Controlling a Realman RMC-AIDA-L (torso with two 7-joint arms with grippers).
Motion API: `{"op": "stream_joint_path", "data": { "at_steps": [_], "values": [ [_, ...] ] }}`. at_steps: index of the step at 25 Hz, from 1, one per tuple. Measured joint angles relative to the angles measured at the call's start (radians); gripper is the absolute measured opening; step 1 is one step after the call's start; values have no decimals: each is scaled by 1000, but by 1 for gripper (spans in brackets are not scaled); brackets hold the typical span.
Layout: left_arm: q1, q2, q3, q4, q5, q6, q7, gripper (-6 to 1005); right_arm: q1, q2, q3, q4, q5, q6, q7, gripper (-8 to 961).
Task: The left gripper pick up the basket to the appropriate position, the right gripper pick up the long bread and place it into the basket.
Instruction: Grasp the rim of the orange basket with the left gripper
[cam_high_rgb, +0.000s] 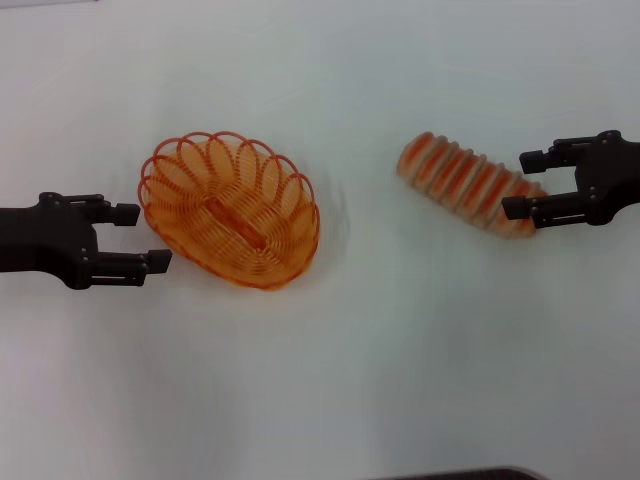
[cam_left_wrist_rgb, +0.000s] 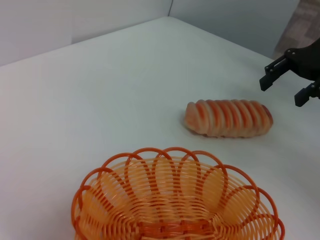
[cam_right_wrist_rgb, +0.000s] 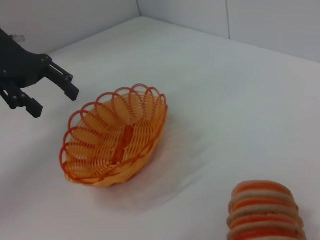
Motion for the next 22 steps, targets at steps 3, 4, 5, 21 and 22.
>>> {"op": "stream_joint_path", "data": {
  "at_steps": [3, 4, 5, 21, 22],
  "values": [
    [0, 0, 0, 0, 0, 0, 0, 807, 0, 0, 0, 0, 0, 0, 0, 783],
    [0, 0, 0, 0, 0, 0, 0, 807, 0, 1, 0, 0, 0, 0, 0, 783],
    [1, 1, 0, 0, 0, 0, 0, 807, 0, 1, 0, 0, 0, 0, 0, 783],
    [-69, 3, -103, -21, -15, -32, -231, 806, 7, 1, 0, 0, 0, -4, 0, 781],
    [-69, 3, -103, -21, -15, -32, -231, 806, 9, 1, 0, 0, 0, -5, 0, 781]
  ]
}}
